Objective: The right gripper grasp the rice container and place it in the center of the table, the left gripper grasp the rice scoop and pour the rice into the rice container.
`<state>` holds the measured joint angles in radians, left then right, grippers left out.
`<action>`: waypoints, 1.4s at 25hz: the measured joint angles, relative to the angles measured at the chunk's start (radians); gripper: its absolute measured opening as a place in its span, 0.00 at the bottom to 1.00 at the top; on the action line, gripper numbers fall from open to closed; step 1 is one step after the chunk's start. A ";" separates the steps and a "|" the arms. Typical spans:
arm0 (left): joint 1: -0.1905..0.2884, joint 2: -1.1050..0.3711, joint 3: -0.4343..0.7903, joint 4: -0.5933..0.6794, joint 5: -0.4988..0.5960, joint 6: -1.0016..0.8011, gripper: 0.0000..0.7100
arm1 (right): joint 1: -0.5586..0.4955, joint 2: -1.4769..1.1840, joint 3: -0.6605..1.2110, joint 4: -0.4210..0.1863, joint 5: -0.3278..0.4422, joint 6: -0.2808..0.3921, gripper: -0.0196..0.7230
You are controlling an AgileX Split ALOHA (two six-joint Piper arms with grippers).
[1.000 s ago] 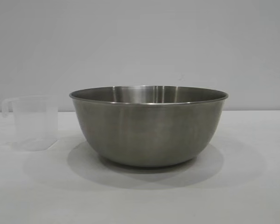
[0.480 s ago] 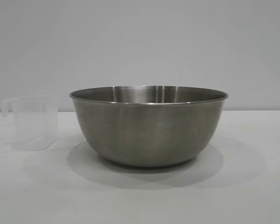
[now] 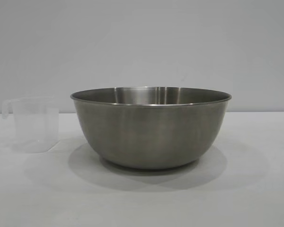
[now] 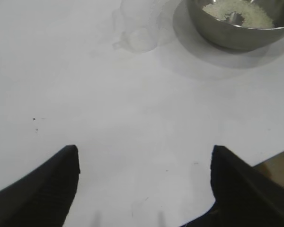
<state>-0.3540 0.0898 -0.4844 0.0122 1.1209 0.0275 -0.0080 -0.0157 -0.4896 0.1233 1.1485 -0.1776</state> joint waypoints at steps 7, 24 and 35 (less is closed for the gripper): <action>0.140 0.000 0.000 0.000 0.000 0.000 0.71 | 0.000 0.000 0.000 0.000 0.000 0.000 0.76; 0.442 -0.108 0.000 0.000 0.000 0.000 0.71 | 0.067 0.000 0.000 0.002 0.000 0.000 0.76; 0.442 -0.108 0.000 0.000 0.000 0.000 0.71 | 0.074 0.000 0.000 0.002 0.000 0.000 0.76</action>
<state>0.0876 -0.0182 -0.4844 0.0122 1.1209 0.0275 0.0656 -0.0157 -0.4896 0.1251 1.1485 -0.1776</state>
